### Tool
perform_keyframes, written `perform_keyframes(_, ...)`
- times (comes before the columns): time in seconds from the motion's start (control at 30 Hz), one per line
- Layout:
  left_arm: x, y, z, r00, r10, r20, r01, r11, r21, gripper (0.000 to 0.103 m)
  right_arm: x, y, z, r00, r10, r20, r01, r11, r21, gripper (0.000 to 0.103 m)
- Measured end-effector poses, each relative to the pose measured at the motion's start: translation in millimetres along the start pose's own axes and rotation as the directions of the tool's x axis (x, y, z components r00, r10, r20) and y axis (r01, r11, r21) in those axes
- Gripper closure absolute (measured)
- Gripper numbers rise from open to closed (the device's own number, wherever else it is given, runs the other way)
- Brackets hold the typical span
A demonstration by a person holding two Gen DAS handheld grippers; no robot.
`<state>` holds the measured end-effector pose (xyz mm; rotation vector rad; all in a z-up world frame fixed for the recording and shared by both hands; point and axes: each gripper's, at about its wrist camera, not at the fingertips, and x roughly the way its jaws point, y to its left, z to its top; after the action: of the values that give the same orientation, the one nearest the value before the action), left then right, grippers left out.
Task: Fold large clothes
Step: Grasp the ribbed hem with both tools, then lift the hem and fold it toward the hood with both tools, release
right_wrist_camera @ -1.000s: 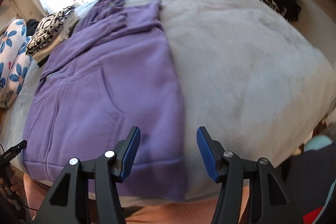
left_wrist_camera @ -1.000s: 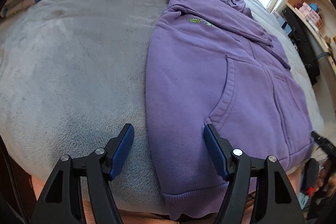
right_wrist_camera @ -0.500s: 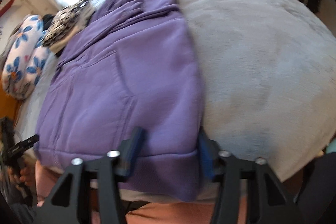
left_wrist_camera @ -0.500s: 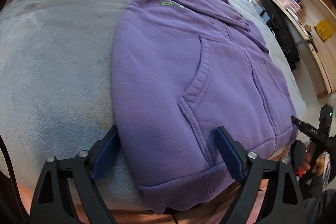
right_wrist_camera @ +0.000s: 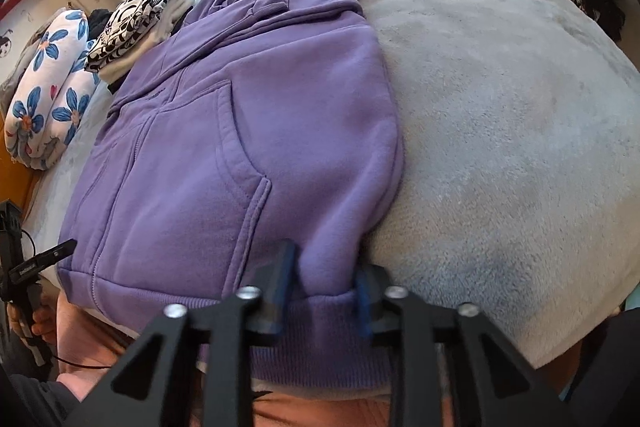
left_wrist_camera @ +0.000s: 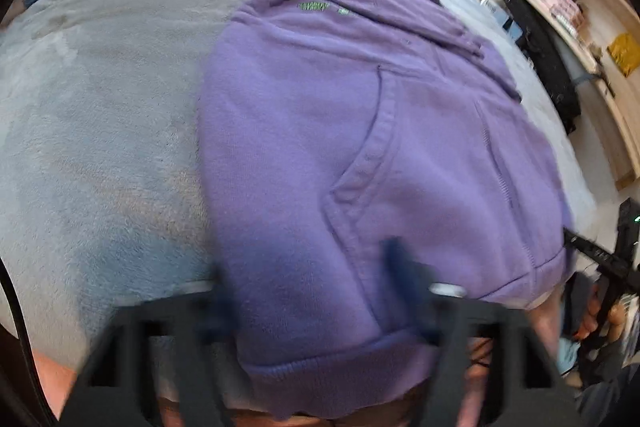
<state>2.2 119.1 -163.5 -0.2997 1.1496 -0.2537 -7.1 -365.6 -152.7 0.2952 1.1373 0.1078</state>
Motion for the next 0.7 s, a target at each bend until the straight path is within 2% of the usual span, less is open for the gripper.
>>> perform_keyframes(0.03, -1, -2, 1, 1.0, -0.016, -0.003, 0.016, 1.0, -0.022, 0.075, -1, 2, 1, 1.0, -0.003, 0.0, 0.003, 1.0, -0.001, 0.089)
perform_keyframes(0.07, -2, -5, 1, 1.0, -0.006, 0.0, 0.006, 1.0, -0.025, 0.081, -3, 4, 1, 1.0, -0.011, 0.002, 0.011, 1.0, -0.008, 0.09)
perform_keyframes(0.17, -8, -20, 1, 0.998, 0.055, 0.02, -0.055, 0.998, 0.001, 0.088, -13, 12, 4, 0.999, -0.029, 0.025, 0.03, 0.999, -0.032, 0.091)
perform_keyframes(0.37, -36, -32, 0, 0.995, 0.078, 0.054, -0.079, 0.997, 0.009, 0.09, -51, 22, 7, 0.997, -0.016, 0.073, 0.022, 0.997, -0.08, 0.092)
perform_keyframes(0.5, -56, -37, -2, 0.994, 0.085, 0.069, -0.087, 0.996, 0.028, 0.09, -67, 33, -3, 0.997, -0.034, 0.07, 0.043, 0.991, -0.13, 0.092)
perform_keyframes(0.7, -82, -39, -12, 0.996, 0.08, 0.046, -0.082, 0.995, 0.055, 0.09, -81, 41, -20, 0.999, -0.038, 0.025, 0.042, 0.985, -0.167, 0.093)
